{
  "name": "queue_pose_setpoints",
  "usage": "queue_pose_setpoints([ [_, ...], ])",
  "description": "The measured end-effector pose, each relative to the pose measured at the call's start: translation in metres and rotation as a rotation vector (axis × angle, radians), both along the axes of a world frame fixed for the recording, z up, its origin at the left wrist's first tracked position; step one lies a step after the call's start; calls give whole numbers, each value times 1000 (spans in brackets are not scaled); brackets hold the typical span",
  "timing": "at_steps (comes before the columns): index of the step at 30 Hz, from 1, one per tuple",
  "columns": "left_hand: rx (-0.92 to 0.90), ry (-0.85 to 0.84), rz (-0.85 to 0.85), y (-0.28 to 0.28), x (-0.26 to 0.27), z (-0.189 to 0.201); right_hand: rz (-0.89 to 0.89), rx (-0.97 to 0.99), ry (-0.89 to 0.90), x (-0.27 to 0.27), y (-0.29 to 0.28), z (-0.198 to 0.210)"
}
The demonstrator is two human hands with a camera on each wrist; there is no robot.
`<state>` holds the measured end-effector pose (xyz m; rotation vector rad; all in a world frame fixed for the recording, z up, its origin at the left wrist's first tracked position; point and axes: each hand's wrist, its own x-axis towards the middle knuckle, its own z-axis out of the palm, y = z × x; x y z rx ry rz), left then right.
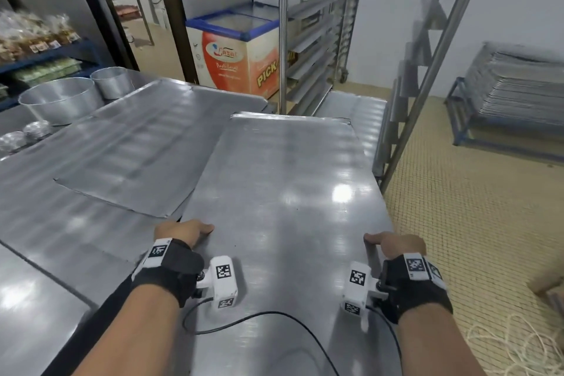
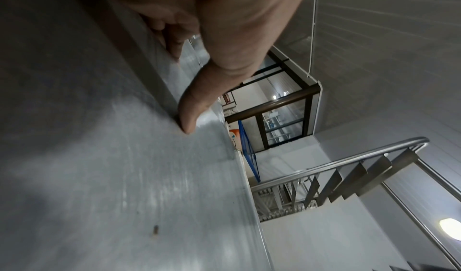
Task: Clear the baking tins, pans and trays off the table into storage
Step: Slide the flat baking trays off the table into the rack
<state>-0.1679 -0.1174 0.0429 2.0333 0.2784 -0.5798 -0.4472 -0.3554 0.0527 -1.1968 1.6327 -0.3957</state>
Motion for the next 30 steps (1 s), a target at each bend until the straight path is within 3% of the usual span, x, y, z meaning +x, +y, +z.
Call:
queue_pose_setpoints([
  [14,97,32,-248,-94,5,5,-205,18,9,-23,-25,-2],
  [30,212,48,-360,-205,106,-17,-276,108,63,63,-112,-25],
])
